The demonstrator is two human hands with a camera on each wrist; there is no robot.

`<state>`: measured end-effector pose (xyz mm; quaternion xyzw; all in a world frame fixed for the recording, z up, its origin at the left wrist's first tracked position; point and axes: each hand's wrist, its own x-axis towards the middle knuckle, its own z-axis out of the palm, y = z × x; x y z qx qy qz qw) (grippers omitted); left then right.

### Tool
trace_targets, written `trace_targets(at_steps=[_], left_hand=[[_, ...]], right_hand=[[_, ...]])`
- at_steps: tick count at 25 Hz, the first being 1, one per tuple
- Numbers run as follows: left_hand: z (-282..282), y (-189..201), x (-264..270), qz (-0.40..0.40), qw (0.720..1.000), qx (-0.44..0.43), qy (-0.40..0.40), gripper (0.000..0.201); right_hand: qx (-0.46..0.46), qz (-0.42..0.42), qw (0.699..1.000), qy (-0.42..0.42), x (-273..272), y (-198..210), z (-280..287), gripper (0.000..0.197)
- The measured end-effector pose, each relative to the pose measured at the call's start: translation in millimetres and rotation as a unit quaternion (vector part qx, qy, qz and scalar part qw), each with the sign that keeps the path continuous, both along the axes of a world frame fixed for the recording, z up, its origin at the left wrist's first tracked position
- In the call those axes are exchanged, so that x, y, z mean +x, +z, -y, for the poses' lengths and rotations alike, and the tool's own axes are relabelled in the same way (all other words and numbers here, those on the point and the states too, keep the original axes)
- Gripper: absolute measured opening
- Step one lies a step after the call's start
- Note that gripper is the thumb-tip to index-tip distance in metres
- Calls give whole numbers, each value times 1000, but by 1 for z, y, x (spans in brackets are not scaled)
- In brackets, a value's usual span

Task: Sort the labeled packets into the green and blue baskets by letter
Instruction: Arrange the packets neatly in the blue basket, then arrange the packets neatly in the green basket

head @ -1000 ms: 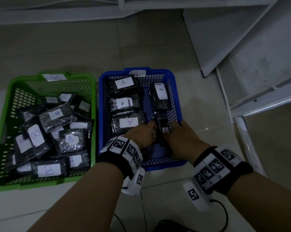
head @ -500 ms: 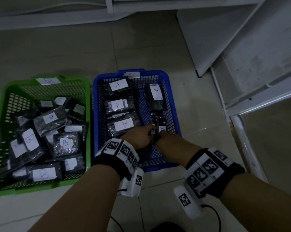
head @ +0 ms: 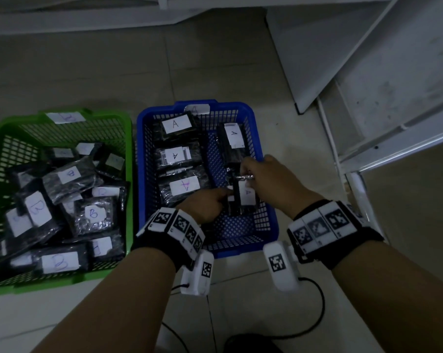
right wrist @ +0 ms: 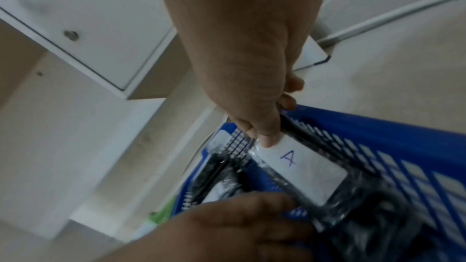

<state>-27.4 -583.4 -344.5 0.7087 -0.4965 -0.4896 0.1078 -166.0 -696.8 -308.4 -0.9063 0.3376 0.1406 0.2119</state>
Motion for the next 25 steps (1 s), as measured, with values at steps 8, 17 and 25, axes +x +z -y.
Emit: trace_targets(at_steps=[8,17,25], left_hand=[[-5,1,3,36,998,-50,9,45],[-77,18,51,399,900,-150,83,49],[-136,36,98,290,926,-208,126,32]], right_hand=[[-73,103,992,-27,6,-28,-28,30],[-41,49,997,-31,1,-31,-41,24],[110,117,987,-18,84,2,-100,26]])
